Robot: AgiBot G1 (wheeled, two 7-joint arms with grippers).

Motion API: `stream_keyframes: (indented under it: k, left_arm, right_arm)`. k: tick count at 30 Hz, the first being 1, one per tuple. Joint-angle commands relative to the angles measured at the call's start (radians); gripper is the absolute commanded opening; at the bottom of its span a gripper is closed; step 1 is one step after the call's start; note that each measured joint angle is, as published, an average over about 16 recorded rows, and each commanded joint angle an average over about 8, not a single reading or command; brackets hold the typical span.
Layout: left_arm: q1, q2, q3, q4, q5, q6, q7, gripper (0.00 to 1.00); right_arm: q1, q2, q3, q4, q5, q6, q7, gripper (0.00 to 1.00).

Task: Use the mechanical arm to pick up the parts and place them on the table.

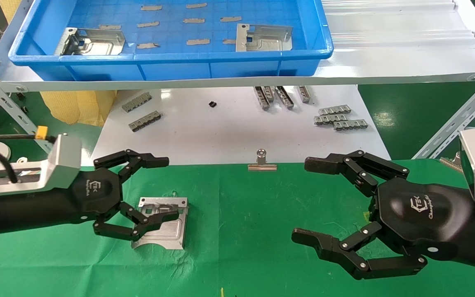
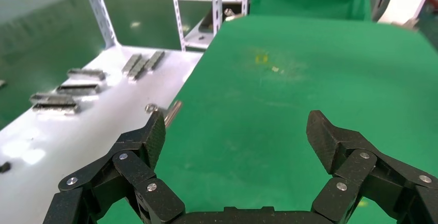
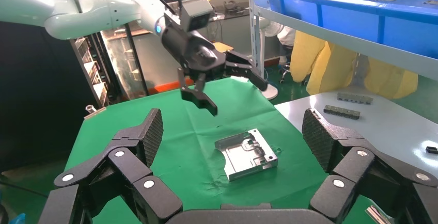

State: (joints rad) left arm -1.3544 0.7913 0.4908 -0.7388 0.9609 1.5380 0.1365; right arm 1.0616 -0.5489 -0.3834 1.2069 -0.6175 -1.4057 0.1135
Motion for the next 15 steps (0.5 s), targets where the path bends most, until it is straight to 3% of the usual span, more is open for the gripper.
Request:
stream_keyframes:
  k: [1, 15]
  left_arm:
    - [0.023, -0.015, -0.017, -0.044, -0.019, -0.003, -0.026, 1.00]
    - [0.180, -0.116, -0.136, -0.351, -0.148, -0.027, -0.209, 1.00]
  right_arm:
    - [0.000, 0.000, 0.000, 0.000, 0.000, 0.000, 0.000, 1.00]
    - [0.000, 0.000, 0.000, 0.000, 0.000, 0.000, 0.000, 1.00]
